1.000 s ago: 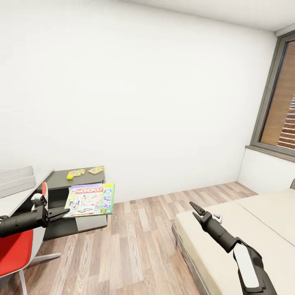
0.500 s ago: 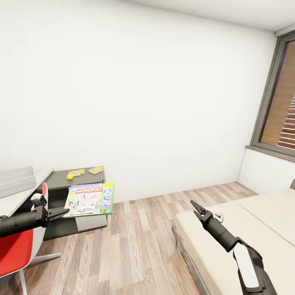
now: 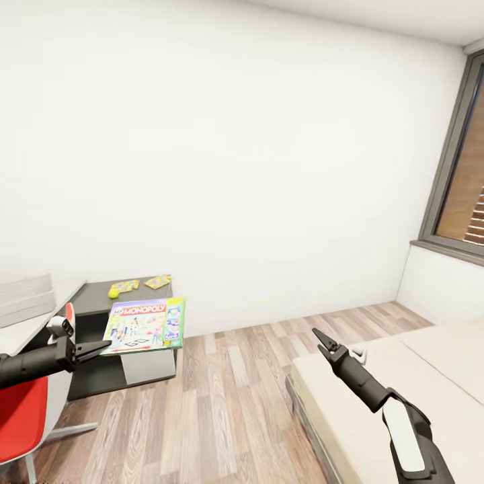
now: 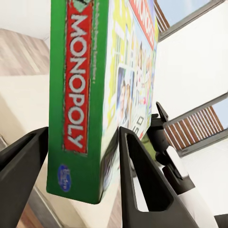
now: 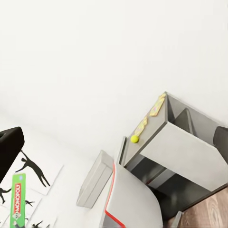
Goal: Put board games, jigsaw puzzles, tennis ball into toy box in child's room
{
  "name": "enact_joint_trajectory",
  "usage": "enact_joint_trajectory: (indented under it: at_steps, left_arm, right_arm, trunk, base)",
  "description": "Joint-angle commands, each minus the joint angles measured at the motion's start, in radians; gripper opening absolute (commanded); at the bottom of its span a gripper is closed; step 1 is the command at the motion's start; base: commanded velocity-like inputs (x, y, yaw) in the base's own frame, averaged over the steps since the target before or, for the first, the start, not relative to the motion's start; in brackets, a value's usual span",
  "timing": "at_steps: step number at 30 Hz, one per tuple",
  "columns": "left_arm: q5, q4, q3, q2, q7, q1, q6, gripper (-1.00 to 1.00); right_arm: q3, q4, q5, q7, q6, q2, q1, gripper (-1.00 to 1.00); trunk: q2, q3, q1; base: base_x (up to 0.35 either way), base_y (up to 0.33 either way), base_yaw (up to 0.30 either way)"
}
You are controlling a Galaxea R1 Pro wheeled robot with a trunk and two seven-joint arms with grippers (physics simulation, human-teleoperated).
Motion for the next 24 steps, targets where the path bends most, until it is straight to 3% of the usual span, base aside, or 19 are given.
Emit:
enact_joint_trajectory:
  at_steps: [1,15,24]
  left_arm:
    - [0.001,0.0,0.0,0.0,-0.003,0.0,0.01,-1.0]
    - [0.001,0.0,0.0,0.0,-0.003,-0.001,0.01,-1.0]
    - [0.001,0.0,0.0,0.001,-0.003,-0.001,0.01,-1.0]
  right_arm:
    - [-0.003,0.0,-0.003,0.001,0.008,0.001,-0.001,1.0]
    - [0.023,-0.001,-0.002,0.001,0.009,-0.002,-0.001,1.0]
    - [0.026,-0.003,-0.002,0.003,0.008,-0.002,-0.001,1.0]
  trunk:
    - [-0.001,-0.001,0.0]
    - [-0.001,-0.018,0.0]
    - [-0.001,-0.02,0.0]
  base:
    - [0.019,0.0,0.141]
    - [0.041,0.0,0.158]
    - [0.149,0.0,0.02]
